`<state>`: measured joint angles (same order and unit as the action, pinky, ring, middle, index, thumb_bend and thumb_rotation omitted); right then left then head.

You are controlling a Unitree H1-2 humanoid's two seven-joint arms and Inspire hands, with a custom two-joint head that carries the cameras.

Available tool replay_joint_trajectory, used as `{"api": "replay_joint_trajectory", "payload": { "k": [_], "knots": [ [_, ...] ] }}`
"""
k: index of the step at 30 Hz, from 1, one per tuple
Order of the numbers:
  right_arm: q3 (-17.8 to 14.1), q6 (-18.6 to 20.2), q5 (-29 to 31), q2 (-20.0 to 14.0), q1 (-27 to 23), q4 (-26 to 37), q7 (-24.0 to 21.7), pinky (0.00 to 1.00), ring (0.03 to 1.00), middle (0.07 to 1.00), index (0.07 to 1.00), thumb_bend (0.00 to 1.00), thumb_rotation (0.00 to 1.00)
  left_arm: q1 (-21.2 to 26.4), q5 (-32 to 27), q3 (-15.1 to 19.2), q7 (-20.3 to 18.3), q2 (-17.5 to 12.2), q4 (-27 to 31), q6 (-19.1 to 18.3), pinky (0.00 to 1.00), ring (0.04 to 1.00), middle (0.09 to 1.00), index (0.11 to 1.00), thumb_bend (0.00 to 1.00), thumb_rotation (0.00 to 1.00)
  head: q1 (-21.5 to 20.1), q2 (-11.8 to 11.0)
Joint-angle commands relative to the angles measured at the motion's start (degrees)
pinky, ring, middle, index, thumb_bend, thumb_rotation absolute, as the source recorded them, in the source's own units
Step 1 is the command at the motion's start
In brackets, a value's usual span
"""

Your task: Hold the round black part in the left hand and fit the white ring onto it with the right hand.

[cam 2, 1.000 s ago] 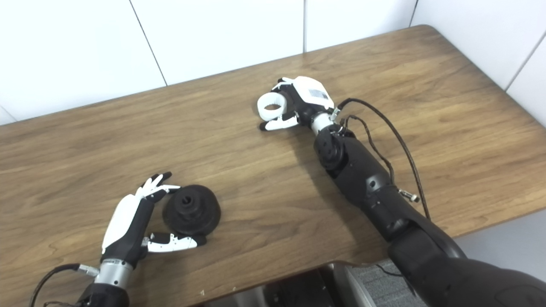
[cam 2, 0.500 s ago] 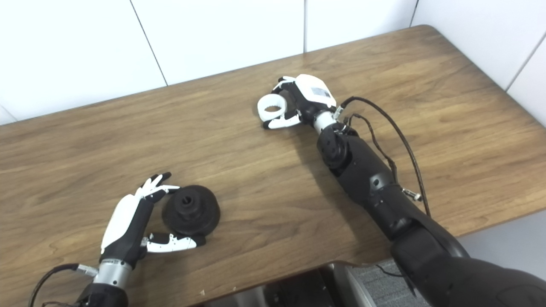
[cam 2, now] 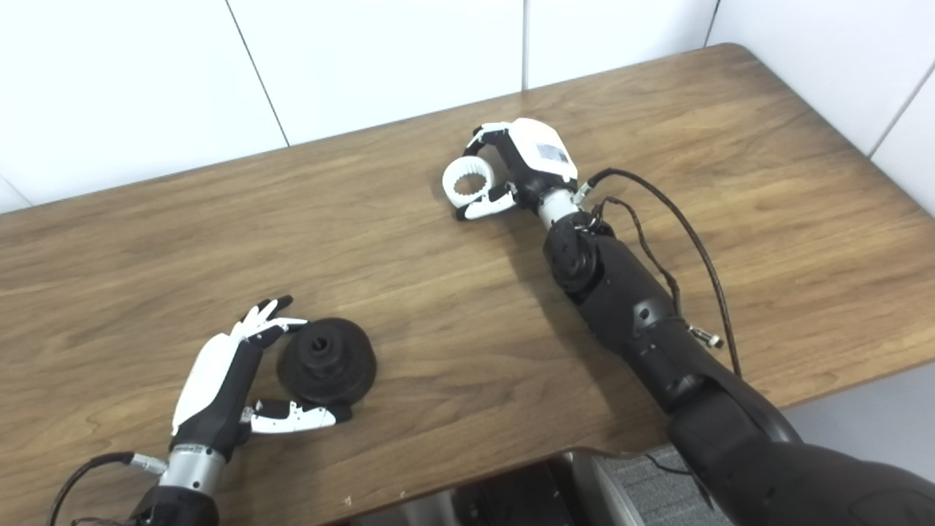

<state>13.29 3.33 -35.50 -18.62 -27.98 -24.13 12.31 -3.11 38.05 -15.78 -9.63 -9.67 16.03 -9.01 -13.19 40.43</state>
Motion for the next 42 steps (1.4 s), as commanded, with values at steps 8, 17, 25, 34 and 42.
{"api": "replay_joint_trajectory", "payload": {
  "k": [8, 17, 25, 34, 42],
  "knots": [
    [-1.3, -3.0, -0.4, -0.9, 0.7, 4.4, 3.1, 0.89, 0.861, 0.808, 0.485, 0.51, 0.14, 0.7, 0.4, 0.2, 0.5, 0.1, 1.7, 0.1, 1.0, 1.0, 0.957, 0.589, 0.87, 0.25, 0.5, 0.3],
    [-5.0, -1.4, 1.0, 1.2, 1.9, 16.5, 2.3, 0.78, 0.859, 0.814, 0.486, 0.51, 0.15, 0.9, 1.0, -0.4, 0.5, 0.3, 1.4, -0.2, 1.0, 1.0, 0.959, 0.594, 0.87, 0.26, 1.0, 0.4],
    [-8.0, -0.6, 3.8, 3.1, 2.1, 26.8, -0.2, 0.74, 0.856, 0.811, 0.486, 0.51, 0.14, 1.2, 1.7, -1.0, 1.4, 0.6, 0.1, 0.1, 1.0, 1.0, 0.953, 0.591, 0.87, 0.26, 3.1, 0.4],
    [-8.5, -0.5, 5.3, 3.5, 3.7, 36.5, -5.5, 0.8, 0.871, 0.798, 0.484, 0.51, 0.14, 1.7, 4.5, -2.7, 1.7, 2.4, -0.5, -1.3, 1.0, 1.0, 0.958, 0.597, 0.87, 0.29, 9.4, 1.4],
    [-7.2, -0.9, 6.7, 4.6, 7.9, 42.8, -9.7, 0.81, 0.887, 0.807, 0.484, 0.51, 0.14, 2.2, 6.0, -3.7, 3.0, 4.3, -1.5, -1.3, 0.99, 1.0, 0.957, 0.594, 0.88, 0.31, 14.0, 2.4]
  ]
}}
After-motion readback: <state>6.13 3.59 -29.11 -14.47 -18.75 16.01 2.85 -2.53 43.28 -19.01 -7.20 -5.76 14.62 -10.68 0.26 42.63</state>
